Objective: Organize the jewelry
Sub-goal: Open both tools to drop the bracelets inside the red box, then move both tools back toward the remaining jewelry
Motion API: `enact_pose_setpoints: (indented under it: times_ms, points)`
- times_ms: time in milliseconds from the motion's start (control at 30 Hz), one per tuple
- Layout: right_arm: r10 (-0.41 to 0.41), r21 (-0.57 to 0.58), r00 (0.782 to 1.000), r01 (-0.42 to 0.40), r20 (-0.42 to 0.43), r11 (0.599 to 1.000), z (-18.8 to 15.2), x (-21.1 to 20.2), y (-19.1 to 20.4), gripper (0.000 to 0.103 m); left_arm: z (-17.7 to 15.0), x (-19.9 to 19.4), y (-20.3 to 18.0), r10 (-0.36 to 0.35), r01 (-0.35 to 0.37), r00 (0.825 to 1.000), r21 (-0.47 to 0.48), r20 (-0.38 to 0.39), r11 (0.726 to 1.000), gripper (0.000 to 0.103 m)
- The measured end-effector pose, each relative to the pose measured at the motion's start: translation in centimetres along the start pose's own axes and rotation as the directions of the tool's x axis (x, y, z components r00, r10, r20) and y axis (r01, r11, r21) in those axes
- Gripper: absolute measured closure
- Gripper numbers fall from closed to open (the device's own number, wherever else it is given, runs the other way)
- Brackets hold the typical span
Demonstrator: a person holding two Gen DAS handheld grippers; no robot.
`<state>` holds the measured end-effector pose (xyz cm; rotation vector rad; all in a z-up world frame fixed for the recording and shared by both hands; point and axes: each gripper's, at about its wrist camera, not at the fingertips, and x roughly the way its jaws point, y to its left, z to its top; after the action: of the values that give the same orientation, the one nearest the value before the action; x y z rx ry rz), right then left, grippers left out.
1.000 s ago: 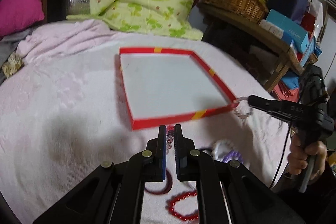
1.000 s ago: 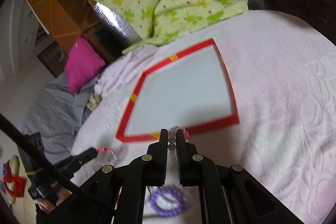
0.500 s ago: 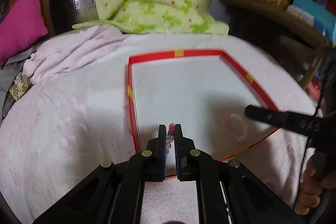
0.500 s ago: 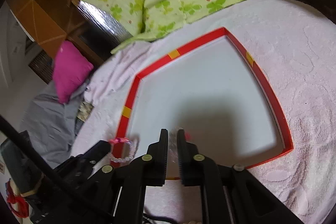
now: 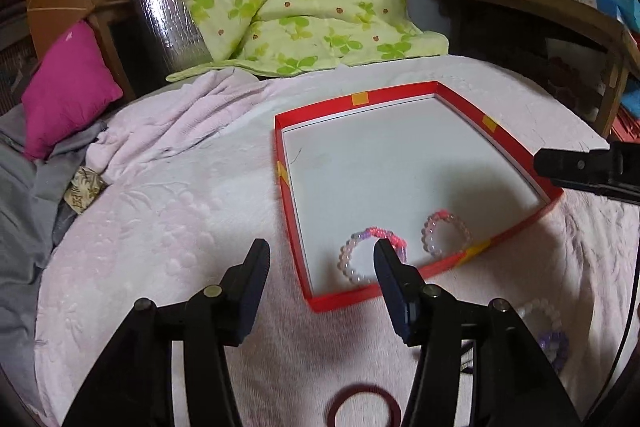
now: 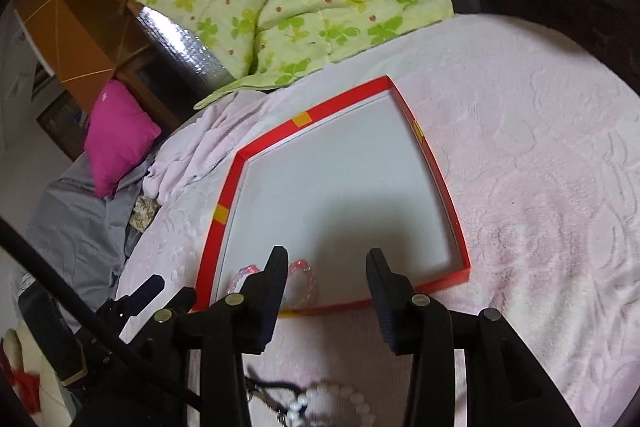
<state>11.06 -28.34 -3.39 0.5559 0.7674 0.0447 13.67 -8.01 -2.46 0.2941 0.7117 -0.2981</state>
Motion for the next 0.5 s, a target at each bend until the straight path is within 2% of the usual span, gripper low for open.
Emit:
enact_pose_setpoints:
  times_ms: [500]
  points:
    - [-0.017,-0.081,1.0,0.016,-0.02,0.997,-2.1,-2.4,0.6,0.059,-1.6,-2.5,0.9,0.039,-0.039,0.999,-0.001,0.014,0.999,0.047]
